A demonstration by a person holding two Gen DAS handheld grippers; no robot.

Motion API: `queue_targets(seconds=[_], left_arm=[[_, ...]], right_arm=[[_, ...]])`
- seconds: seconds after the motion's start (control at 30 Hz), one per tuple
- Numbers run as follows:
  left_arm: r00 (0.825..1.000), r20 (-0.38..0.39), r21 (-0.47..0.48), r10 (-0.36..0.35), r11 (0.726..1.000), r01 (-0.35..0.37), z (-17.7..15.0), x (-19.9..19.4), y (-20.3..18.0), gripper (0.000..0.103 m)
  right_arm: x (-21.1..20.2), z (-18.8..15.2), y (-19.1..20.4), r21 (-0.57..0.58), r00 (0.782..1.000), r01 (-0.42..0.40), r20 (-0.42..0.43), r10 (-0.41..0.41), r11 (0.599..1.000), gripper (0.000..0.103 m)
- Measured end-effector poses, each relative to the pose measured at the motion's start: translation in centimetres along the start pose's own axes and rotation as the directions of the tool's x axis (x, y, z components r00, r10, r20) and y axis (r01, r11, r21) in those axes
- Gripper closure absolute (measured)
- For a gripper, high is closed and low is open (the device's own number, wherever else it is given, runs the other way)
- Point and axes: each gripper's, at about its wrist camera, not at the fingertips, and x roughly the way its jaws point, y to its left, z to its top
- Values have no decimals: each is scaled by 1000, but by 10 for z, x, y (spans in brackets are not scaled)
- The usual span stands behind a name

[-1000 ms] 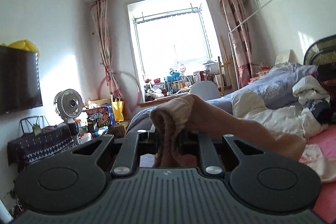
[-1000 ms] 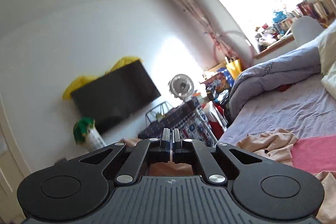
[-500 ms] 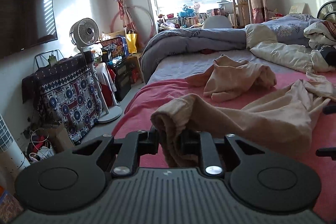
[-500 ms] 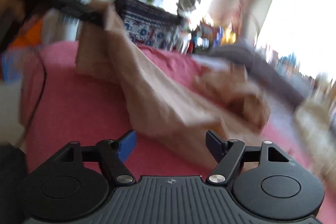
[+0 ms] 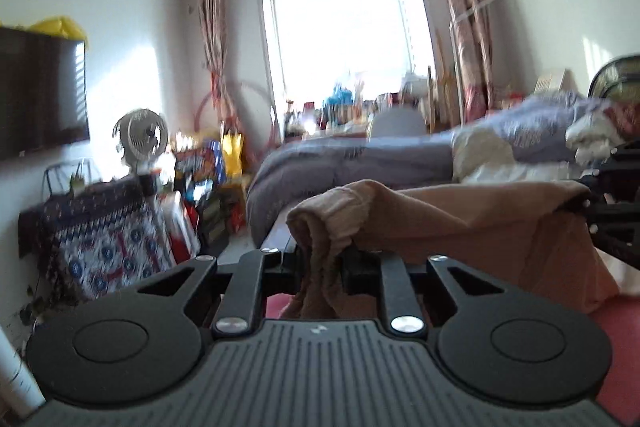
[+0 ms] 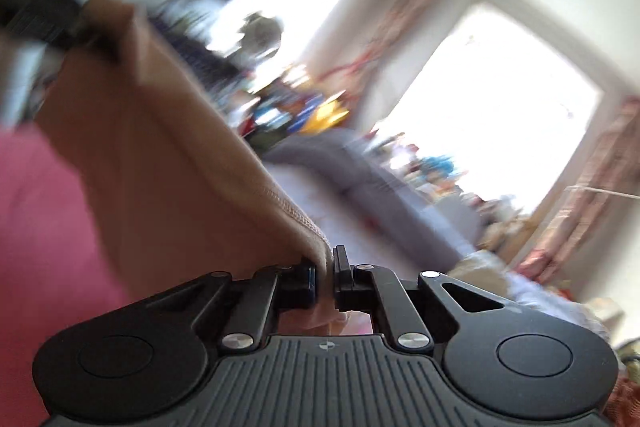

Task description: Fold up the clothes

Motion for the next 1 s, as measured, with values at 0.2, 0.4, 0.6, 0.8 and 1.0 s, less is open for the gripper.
queue_targets(seconds=[0.2, 0.4, 0.6, 0.8, 1.0], left_arm=[[998, -22, 127, -61, 990, 63, -21, -22, -15, 79], [900, -432, 238, -61, 955, 179, -148, -64, -21, 79], [864, -496, 202, -88, 956, 214, -180, -116, -36, 78], [865, -494, 133, -86, 976, 174, -179, -131, -29, 78], [884, -466, -63, -28, 998, -2, -176, -144, 4, 78]], right_arm=[[-67, -35, 4, -140, 985, -170, -19, 169, 976, 94], [-121, -127, 111, -214, 818, -563, -282, 502, 798, 94], [-133, -138, 115, -131, 751, -641, -310, 583, 756, 94], [-123, -116, 65, -17, 643, -746, -278, 714, 665, 60], [-127, -77, 104, -293, 751, -648, -90, 654, 703, 34]])
